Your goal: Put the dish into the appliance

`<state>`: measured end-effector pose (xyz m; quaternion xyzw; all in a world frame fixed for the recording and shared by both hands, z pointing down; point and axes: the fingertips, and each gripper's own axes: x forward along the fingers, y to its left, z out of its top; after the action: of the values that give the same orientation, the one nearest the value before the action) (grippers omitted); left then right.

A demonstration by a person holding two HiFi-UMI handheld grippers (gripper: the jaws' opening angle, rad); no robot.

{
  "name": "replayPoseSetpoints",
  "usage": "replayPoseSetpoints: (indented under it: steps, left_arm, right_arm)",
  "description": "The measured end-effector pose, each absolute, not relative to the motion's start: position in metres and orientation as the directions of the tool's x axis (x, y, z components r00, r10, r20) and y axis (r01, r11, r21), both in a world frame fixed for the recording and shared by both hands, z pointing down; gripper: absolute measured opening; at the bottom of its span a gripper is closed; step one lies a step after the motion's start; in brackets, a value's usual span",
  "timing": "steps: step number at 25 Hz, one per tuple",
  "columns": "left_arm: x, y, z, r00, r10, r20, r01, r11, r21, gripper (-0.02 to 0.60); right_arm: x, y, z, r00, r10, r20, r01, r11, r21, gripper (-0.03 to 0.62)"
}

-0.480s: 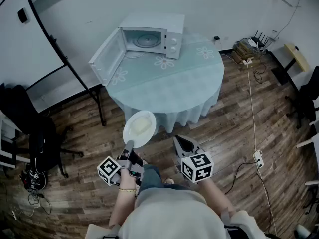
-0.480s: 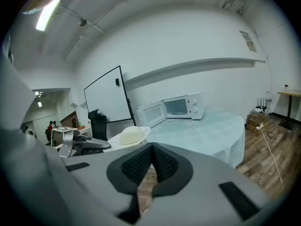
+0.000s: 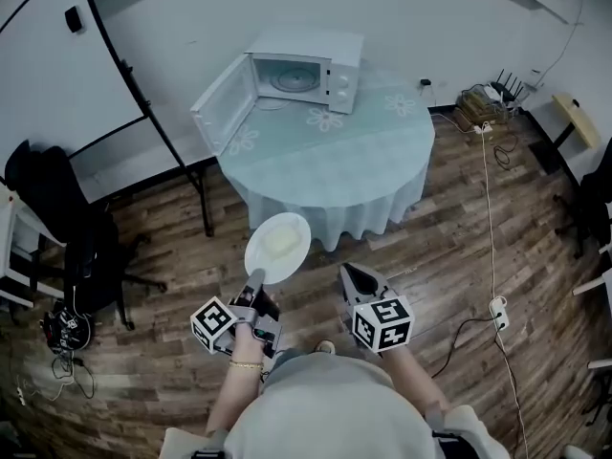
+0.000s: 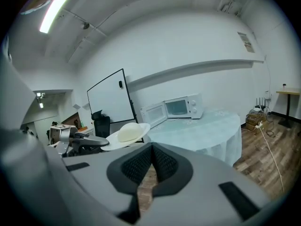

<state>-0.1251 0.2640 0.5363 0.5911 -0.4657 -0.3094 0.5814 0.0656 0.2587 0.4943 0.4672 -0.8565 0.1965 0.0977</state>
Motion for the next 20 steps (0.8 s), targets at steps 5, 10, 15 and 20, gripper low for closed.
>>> replayPoseSetpoints:
  steps: [5, 10, 15, 20]
  left_arm:
    - [-0.126, 0.277, 0.533, 0.38, -0.907, 0.179, -0.177, 0.119, 0.977, 0.037]
    - [-0.127, 0.276, 0.53, 0.389, -0.907, 0.161, -0.159, 0.106, 0.982, 0.037]
    - [-0.128, 0.276, 0.528, 0.377, -0.908, 0.181, -0.173, 0.122, 0.977, 0.037]
    - [-0.124, 0.274, 0.53, 0.371, -0.915, 0.16, -0.154, 0.109, 0.982, 0.037]
  right_arm:
    - [0.058, 0.267, 0.49, -0.557, -0.758, 0.34, -0.83, 0.501, -0.244, 0.006]
    - [0.056, 0.267, 0.484, -0.556, -0.766, 0.322, -0.831, 0.498, -0.248, 0.005]
    - [0.058, 0.267, 0.48, -0.555, -0.771, 0.314, -0.832, 0.507, -0.226, 0.005]
    - [0.059, 0.269, 0.484, -0.565, -0.761, 0.319, -0.825, 0.519, -0.223, 0.006]
